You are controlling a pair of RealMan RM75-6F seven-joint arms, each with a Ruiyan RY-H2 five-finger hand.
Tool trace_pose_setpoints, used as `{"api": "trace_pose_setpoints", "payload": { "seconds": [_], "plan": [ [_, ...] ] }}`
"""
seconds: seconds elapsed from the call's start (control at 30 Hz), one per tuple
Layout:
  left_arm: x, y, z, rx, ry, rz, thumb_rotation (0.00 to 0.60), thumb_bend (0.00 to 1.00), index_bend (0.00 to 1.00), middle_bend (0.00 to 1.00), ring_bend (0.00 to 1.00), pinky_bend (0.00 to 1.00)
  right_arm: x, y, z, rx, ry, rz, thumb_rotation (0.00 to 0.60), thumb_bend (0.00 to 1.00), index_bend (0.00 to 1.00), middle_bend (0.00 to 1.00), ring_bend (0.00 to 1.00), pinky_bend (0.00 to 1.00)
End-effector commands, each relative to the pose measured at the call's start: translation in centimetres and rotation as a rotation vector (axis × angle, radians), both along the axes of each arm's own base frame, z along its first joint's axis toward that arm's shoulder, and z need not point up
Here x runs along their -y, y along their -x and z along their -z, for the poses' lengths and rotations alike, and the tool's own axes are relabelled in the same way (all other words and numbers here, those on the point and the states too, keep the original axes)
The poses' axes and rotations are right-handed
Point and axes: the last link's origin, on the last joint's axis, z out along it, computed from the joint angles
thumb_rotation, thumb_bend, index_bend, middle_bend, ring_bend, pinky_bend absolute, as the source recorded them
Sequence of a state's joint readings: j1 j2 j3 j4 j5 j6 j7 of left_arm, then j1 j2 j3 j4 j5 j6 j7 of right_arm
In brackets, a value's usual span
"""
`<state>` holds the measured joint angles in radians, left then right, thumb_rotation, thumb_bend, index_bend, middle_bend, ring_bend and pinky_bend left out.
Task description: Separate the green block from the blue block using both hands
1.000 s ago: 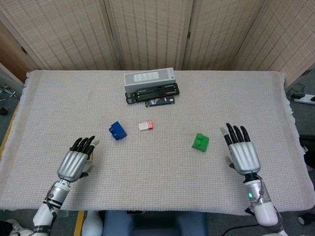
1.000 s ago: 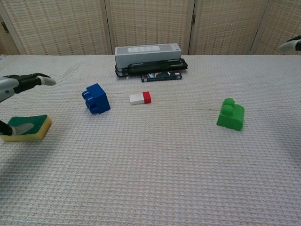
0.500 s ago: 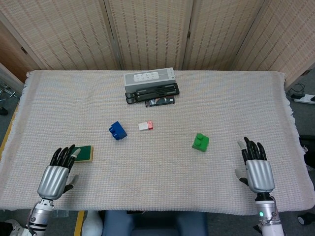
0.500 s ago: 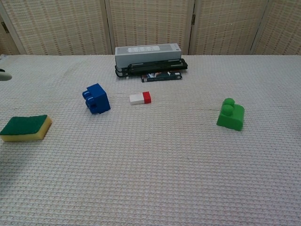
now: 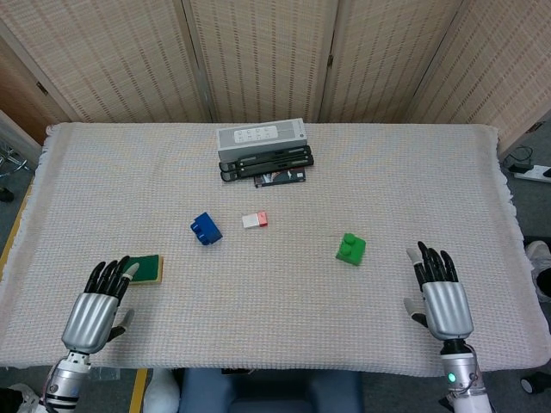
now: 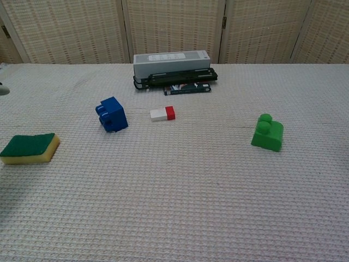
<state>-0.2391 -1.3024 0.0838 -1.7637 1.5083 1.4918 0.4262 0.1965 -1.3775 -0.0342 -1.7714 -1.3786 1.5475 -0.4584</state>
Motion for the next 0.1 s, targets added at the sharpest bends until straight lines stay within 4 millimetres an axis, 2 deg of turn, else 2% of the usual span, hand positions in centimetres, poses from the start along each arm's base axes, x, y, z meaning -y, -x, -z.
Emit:
{"api": "trace_pose_setpoints", "payload": {
  "seconds": [0.03, 0.1],
  "plan": [
    [0.07, 0.04, 0.07, -0.002, 0.007, -0.002, 0.600, 0.40, 0.01, 0.00, 0.00, 0.00, -0.02, -0.10, 0.03, 0.002, 0.000, -0.002, 0.600, 0.34, 0.00, 0.00, 0.00, 0.00],
    [0.05, 0.02, 0.06, 0.003, 0.007, -0.003, 0.600, 0.40, 0.01, 0.00, 0.00, 0.00, -0.07, -0.17, 0.09, 0.003, -0.004, -0.005, 0.600, 0.34, 0.00, 0.00, 0.00, 0.00]
  ]
}}
